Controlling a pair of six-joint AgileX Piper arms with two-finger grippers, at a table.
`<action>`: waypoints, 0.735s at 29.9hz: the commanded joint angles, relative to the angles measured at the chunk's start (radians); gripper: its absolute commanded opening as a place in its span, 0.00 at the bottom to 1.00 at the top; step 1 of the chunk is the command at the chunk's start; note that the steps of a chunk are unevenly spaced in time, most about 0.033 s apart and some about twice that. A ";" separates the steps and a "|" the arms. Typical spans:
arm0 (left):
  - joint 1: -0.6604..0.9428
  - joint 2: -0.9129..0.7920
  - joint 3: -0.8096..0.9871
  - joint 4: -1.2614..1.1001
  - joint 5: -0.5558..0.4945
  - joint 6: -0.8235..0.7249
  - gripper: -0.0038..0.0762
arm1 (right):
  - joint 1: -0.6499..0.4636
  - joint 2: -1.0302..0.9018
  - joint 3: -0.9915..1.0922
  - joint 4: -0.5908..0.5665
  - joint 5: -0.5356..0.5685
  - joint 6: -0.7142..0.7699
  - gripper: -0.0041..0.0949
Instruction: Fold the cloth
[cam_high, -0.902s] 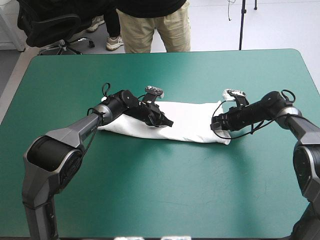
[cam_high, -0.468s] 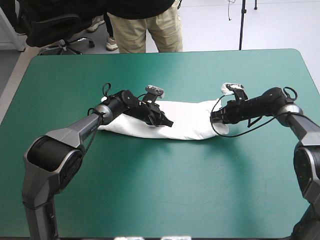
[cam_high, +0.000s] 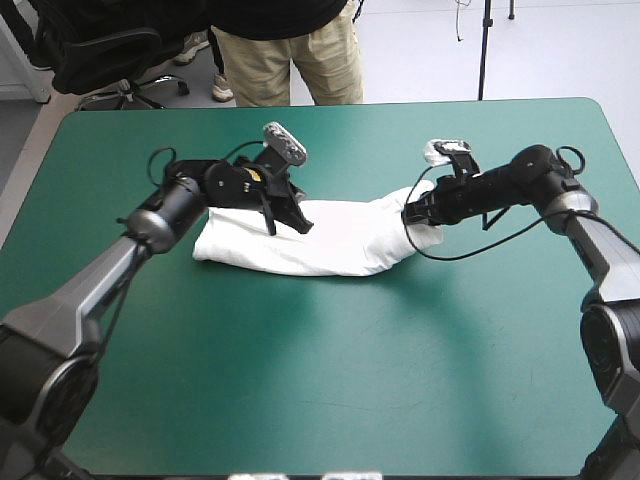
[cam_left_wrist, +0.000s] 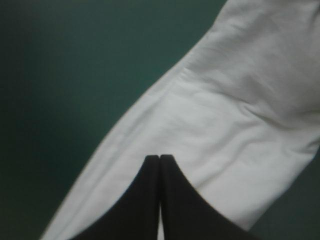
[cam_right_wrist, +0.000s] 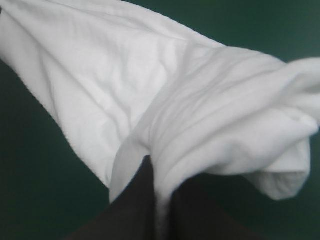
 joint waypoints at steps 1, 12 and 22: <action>-0.002 -0.221 -0.025 0.201 0.028 -0.023 0.03 | 0.096 -0.062 -0.123 -0.027 0.020 0.082 0.03; -0.002 -0.589 -0.025 0.425 0.150 -0.160 0.03 | 0.430 0.027 -0.496 -0.247 -0.021 0.293 0.03; -0.002 -0.630 -0.025 0.452 0.284 -0.198 0.03 | 0.557 0.393 -1.016 -0.363 0.078 0.421 0.03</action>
